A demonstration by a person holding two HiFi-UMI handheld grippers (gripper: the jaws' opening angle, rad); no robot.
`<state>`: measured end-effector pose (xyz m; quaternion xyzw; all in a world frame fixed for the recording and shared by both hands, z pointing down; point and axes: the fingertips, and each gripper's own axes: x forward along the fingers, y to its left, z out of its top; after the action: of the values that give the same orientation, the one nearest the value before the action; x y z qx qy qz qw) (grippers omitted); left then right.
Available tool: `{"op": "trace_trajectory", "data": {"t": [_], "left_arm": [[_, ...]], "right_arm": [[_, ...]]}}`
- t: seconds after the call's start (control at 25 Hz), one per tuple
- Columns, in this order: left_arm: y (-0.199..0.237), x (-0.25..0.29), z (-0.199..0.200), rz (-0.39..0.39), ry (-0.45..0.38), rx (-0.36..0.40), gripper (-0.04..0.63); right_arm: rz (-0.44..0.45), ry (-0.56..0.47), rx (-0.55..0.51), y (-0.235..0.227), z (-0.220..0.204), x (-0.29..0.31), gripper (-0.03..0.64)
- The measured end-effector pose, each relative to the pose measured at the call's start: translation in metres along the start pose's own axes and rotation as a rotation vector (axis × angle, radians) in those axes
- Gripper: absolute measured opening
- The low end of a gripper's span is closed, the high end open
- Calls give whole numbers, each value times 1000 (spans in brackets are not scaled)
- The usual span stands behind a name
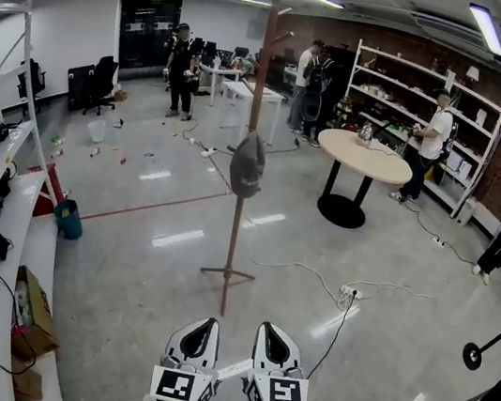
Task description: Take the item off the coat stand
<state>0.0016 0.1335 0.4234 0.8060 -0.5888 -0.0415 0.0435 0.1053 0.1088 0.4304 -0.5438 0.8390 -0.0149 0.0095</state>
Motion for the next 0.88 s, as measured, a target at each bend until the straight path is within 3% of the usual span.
{"op": "trace_trajectory", "data": {"t": [0.44, 0.88], "left_arm": [[4, 61, -1, 21, -6, 11, -8], [15, 94, -7, 40, 16, 5, -8]], "right_arm": [[-10, 8, 32, -46, -2, 49, 11], [16, 22, 13, -58, -7, 83, 11]]}}
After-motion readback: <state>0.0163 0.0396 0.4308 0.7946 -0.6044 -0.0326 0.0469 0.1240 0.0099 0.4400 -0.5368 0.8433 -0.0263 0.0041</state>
